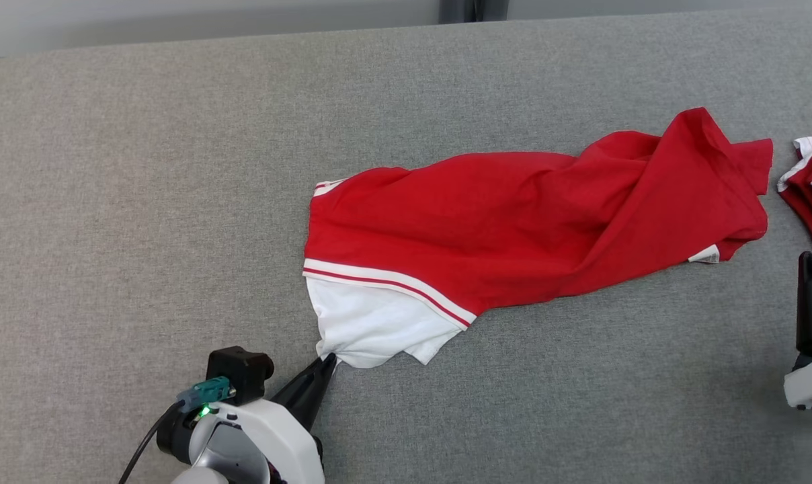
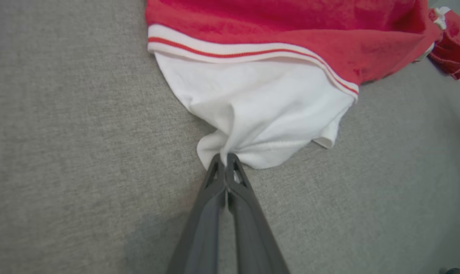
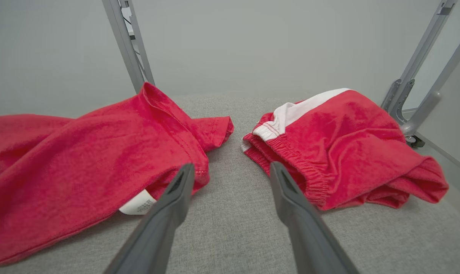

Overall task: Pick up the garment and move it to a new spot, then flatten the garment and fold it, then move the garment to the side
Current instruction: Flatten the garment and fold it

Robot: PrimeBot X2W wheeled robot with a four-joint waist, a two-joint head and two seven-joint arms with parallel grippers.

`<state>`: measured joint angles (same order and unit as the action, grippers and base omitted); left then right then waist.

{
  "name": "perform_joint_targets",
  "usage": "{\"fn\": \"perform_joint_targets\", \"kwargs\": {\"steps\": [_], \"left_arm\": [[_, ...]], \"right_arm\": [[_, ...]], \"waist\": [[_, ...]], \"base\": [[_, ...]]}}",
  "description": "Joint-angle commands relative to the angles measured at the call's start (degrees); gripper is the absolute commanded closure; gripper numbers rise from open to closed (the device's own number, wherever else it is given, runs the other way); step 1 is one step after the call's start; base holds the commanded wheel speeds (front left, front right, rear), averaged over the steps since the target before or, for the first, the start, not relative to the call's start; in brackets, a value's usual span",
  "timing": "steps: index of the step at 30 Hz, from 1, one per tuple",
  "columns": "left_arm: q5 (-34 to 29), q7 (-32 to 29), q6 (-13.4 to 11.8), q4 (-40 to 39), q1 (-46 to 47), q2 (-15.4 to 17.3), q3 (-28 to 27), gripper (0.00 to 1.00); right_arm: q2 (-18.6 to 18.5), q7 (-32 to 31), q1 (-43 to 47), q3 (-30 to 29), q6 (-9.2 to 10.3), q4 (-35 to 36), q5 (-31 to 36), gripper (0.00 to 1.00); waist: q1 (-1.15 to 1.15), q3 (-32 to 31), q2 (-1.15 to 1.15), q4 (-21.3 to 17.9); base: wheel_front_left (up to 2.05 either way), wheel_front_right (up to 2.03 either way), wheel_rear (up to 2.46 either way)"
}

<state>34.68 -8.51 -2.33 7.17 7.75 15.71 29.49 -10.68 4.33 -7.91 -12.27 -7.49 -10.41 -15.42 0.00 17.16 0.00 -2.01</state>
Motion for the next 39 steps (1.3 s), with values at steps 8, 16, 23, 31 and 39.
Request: {"fn": "perform_joint_targets", "kwargs": {"steps": [8, 16, 23, 31, 39], "left_arm": [[-0.9, 1.0, -0.3, 0.6, 2.5, 0.1, -0.1, 1.0], [-0.9, 1.6, -0.3, 1.2, 3.2, 0.0, 0.2, 1.0], [-0.9, 2.3, -0.5, 1.2, 3.5, -0.1, 0.1, 1.0], [-2.1, 5.7, -1.3, -0.2, 4.5, 0.2, -0.8, 1.0], [-3.5, 10.4, -2.8, -4.2, 6.2, 0.9, -3.3, 1.0]], "right_arm": [[-5.0, 0.4, -8.1, 5.7, -0.01, -10.3, -3.0, 0.0], [-7.5, -0.1, -13.0, 11.4, -0.01, -17.7, -6.4, 0.52], [-8.8, 1.3, -14.7, 15.2, -0.01, -20.9, -10.8, 1.0], [-10.1, 5.6, -14.5, 15.7, -0.01, -20.6, -12.0, 1.0], [-9.8, 5.9, -13.4, 13.7, -0.01, -13.4, -9.0, 1.0]], "waist": [[0.0, 2.0, 0.0, 1.3], [0.0, 2.6, 0.0, 1.9], [0.0, 2.8, 0.0, 1.9], [0.0, 2.4, 0.0, 1.5], [0.0, 0.8, 0.0, 0.4]], "base": [[0.0, 0.0, 0.0], [0.0, 0.0, 0.0], [0.0, 0.0, 0.0], [0.0, 0.0, 0.0], [0.0, 0.0, 0.0]]}}
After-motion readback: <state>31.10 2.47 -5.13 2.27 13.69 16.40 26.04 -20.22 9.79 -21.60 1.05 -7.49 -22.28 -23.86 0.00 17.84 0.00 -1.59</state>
